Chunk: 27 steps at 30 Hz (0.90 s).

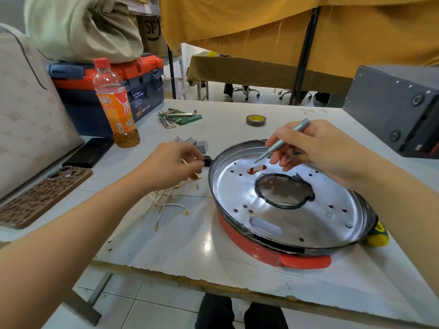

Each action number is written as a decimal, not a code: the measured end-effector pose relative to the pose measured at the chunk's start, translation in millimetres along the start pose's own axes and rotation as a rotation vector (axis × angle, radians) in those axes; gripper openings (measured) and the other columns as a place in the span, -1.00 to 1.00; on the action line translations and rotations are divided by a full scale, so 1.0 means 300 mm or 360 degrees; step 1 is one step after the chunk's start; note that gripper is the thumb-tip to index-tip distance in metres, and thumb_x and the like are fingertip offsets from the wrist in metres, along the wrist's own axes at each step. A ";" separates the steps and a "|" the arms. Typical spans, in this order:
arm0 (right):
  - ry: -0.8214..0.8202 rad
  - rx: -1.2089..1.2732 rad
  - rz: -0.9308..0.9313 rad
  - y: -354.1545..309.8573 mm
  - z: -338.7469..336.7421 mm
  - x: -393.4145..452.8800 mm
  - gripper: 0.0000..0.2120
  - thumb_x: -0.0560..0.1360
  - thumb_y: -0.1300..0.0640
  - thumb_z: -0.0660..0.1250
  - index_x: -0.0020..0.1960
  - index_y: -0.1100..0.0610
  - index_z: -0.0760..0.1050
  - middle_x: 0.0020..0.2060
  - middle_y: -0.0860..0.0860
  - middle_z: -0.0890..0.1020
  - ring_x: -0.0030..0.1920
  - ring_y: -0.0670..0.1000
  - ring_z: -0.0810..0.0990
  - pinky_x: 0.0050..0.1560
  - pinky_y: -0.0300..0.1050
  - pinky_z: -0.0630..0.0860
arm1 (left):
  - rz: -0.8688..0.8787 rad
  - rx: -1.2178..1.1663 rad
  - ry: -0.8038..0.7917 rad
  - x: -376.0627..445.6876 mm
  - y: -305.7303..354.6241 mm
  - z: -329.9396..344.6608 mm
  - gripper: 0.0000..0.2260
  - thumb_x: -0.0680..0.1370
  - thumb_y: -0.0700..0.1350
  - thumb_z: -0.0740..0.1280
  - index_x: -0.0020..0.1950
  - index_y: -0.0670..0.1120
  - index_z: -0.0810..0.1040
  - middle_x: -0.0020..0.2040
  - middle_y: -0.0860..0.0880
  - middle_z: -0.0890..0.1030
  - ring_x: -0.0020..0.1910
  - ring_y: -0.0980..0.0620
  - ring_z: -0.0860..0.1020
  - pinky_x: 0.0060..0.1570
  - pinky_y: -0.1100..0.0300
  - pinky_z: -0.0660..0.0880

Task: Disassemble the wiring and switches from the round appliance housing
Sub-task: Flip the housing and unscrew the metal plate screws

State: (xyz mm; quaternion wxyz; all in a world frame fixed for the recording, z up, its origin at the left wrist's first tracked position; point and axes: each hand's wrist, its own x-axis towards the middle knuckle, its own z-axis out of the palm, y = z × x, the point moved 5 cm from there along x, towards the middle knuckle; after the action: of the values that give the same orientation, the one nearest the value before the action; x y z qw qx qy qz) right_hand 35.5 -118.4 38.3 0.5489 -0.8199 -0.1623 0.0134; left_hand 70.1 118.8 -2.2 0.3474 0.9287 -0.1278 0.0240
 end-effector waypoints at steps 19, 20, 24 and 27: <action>-0.0221 0.0114 0.0044 -0.007 0.066 -0.032 -0.90 0.54 0.22 0.31 -0.11 0.14 0.59 -0.32 0.06 0.66 -0.23 0.03 0.62 -0.09 -0.11 0.62 | -0.0240 -0.0333 0.0183 0.045 0.089 0.088 -0.84 0.53 -0.02 0.35 -0.02 -0.10 0.56 -0.30 0.03 0.56 -0.41 0.16 0.52 -0.57 0.47 0.33; -0.0232 0.0115 0.0048 -0.010 0.070 -0.029 -0.90 0.54 0.22 0.31 -0.12 0.14 0.59 -0.30 0.06 0.67 -0.21 0.03 0.63 -0.06 -0.09 0.62 | -0.0279 -0.0393 0.0149 0.043 0.081 0.094 -0.82 0.53 0.03 0.34 -0.01 -0.08 0.55 -0.23 0.00 0.59 -0.35 0.13 0.55 -0.51 0.43 0.38; -0.0266 0.0157 0.0080 -0.024 0.092 -0.009 -0.90 0.54 0.23 0.32 -0.11 0.16 0.60 -0.31 0.06 0.66 -0.20 0.05 0.61 -0.02 -0.01 0.62 | -0.0328 -0.0879 -0.0091 -0.006 0.067 0.116 -0.90 0.54 -0.13 0.33 0.05 -0.01 0.54 -0.08 -0.01 0.65 -0.18 0.12 0.61 -0.33 0.36 0.50; -0.0293 0.0166 0.0129 -0.023 0.132 0.006 -0.89 0.55 0.23 0.30 -0.12 0.21 0.57 -0.35 0.08 0.63 -0.26 0.02 0.57 -0.06 -0.01 0.62 | -0.0301 -0.1105 -0.0114 -0.029 0.066 0.146 -0.80 0.55 -0.25 0.26 0.11 -0.02 0.54 -0.12 -0.01 0.67 -0.26 0.15 0.62 -0.32 0.34 0.50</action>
State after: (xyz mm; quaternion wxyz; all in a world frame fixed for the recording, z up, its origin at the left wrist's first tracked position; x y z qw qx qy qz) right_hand 27.6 -79.9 29.1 0.5726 -0.7914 -0.1778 0.1192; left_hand 54.7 77.8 -23.9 0.6380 0.7633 -0.0539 -0.0856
